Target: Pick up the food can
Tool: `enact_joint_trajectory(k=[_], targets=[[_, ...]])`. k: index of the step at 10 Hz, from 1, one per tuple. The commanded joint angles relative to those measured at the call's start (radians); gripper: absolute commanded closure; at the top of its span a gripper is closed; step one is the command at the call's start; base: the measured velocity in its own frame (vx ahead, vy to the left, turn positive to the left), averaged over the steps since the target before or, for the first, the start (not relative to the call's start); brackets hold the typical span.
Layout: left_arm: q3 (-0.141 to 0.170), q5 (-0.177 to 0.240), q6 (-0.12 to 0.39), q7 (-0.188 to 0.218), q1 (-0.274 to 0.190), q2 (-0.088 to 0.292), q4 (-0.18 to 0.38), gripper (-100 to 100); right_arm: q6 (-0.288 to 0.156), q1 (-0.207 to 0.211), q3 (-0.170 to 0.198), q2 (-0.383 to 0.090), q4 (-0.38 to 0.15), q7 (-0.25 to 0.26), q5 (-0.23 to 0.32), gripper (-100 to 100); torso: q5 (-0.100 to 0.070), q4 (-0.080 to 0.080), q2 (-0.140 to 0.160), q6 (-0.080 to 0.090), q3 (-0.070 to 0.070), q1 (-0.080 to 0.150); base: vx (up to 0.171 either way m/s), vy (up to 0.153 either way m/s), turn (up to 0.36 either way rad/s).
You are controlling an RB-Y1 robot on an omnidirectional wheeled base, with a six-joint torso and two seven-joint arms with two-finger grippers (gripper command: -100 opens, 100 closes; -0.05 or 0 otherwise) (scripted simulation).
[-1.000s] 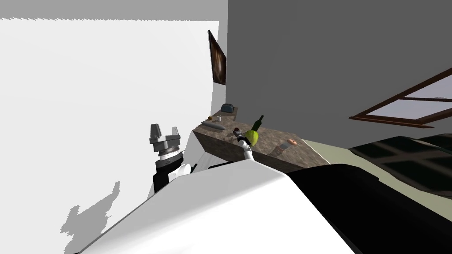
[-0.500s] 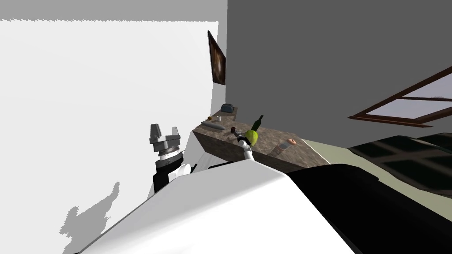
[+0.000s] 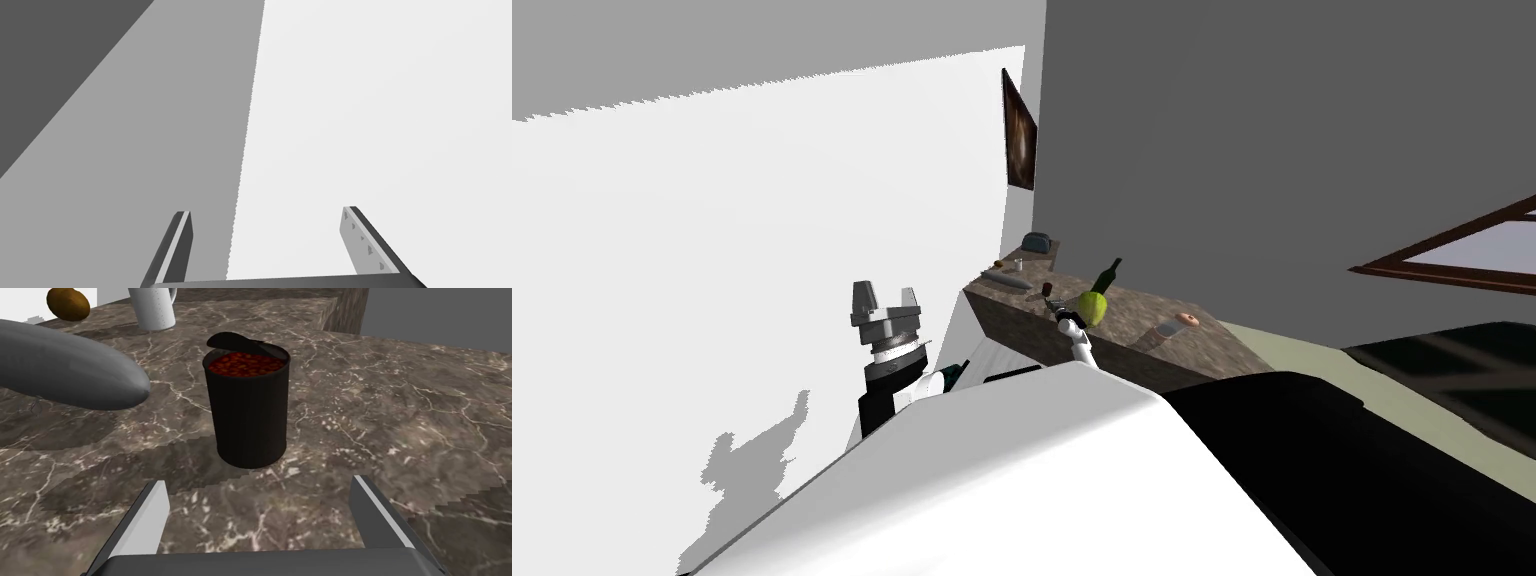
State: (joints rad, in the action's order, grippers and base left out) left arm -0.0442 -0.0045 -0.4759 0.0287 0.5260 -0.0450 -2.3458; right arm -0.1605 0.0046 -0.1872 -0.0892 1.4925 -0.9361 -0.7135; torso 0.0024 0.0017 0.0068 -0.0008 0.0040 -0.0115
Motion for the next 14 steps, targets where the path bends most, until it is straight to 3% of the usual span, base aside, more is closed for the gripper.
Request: enact_joint_trajectory(k=[1,3,8,10,13,14], targets=[[0.0,0.0,0.0,0.0,0.0,0.0,0.0,0,-0.026,0.01,-0.015,-0.035,-0.014,0.022,0.035,-100,0.0,0.0,0.0,0.0,0.0,0.0,-0.141,0.178,0.232],[0.0,0.0,0.0,0.0,0.0,0.0,0.0,0,-0.067,0.03,-0.037,-0.088,-0.034,0.052,0.09,-100,0.001,0.001,0.004,0.0,0.002,-0.003,-0.198,0.223,0.253],[0.0,0.0,0.0,0.0,0.0,0.0,0.0,0,-0.114,0.054,-0.061,-0.148,-0.064,0.085,0.159,-100,-0.001,-0.001,-0.003,0.0,-0.002,0.002,-0.068,0.131,0.141],[0.0,0.0,0.0,0.0,0.0,0.0,0.0,0,-0.168,0.082,-0.085,-0.212,-0.103,0.121,0.224,-100,-0.001,0.0,-0.001,0.0,-0.001,0.003,-0.091,0.169,0.282],[0.0,0.0,0.0,0.0,0.0,0.0,0.0,0,-0.197,0.098,-0.098,-0.246,-0.126,0.139,0.287,-100,0.0,-0.001,-0.003,0.0,-0.002,0.003,-0.033,0.134,0.144],[0.0,0.0,0.0,0.0,0.0,0.0,0.0,0,-0.227,0.114,-0.11,-0.279,-0.151,0.157,0.329,-100,-0.001,-0.001,-0.004,0.0,-0.002,0.005,-0.017,0.146,0.261]])
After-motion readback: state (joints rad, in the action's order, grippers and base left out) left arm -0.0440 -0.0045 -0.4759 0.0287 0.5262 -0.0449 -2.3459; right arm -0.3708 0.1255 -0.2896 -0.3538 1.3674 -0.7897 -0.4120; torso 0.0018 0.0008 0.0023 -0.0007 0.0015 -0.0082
